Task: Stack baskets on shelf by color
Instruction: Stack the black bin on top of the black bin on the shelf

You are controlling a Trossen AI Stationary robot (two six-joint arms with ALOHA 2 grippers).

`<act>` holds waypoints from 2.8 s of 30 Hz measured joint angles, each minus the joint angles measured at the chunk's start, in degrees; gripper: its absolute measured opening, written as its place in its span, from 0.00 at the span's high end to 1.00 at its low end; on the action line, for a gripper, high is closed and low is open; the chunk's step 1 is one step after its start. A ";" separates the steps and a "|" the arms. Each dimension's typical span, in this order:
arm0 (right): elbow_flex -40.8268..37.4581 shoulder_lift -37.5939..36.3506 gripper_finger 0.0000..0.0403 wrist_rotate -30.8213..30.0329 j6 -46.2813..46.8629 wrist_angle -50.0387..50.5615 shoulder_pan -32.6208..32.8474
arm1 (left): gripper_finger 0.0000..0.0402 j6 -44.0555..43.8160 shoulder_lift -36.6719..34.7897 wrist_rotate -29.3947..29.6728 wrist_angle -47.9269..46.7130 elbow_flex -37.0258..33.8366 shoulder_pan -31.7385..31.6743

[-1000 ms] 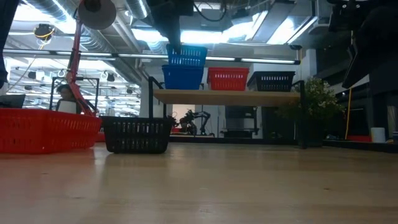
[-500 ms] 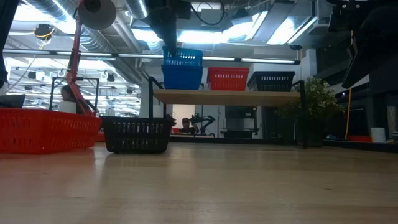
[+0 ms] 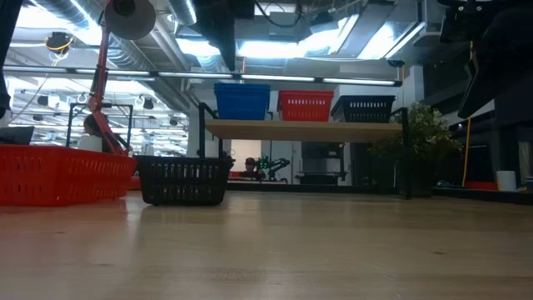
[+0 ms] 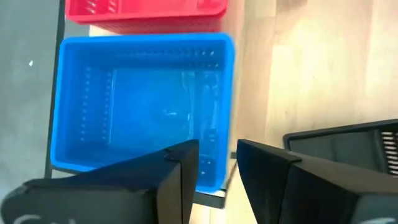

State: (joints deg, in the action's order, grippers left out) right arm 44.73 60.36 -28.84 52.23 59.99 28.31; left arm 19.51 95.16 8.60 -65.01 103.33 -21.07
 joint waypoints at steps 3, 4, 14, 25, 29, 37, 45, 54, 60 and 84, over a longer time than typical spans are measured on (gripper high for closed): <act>0.01 0.00 0.73 0.00 0.02 0.00 -0.01 | 0.75 -3.68 -1.27 -0.12 -0.45 0.02 1.43; 0.00 0.00 0.73 0.00 0.02 -0.04 0.00 | 0.75 -5.76 -1.51 -0.15 -1.23 0.02 1.99; 0.04 0.00 0.73 -0.02 0.01 -4.22 0.00 | 0.75 -17.93 -2.06 -0.68 -18.15 -6.25 7.34; 0.07 -0.01 0.73 -0.07 -2.37 -5.99 -0.01 | 0.82 -31.24 -2.17 9.19 -2.78 -26.44 26.24; 0.07 0.00 0.73 -0.26 -2.93 -6.13 -0.01 | 0.86 -21.21 -2.17 19.05 6.32 -32.90 30.64; 0.07 0.00 0.73 -0.17 -1.75 -8.55 -0.01 | 0.95 -10.38 -2.19 10.37 32.85 -44.10 29.38; 0.07 0.00 0.73 -1.43 -1.75 -9.70 -0.01 | 0.99 -9.80 3.16 0.68 60.77 -43.32 31.05; 0.04 0.00 0.73 -1.11 -1.77 -10.94 -0.01 | 1.00 -10.04 3.16 15.41 36.63 -31.55 37.13; -0.07 0.02 0.73 -1.53 -2.98 -11.00 -0.01 | 1.00 -17.49 4.57 13.82 19.22 -31.42 36.47; -0.11 0.00 0.73 11.59 -2.05 -19.59 0.12 | 1.00 -9.83 11.15 9.15 33.95 -24.21 34.68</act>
State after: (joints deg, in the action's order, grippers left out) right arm 44.62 60.36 -17.25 50.18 40.40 28.43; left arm 9.67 106.31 17.75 -31.06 79.12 13.61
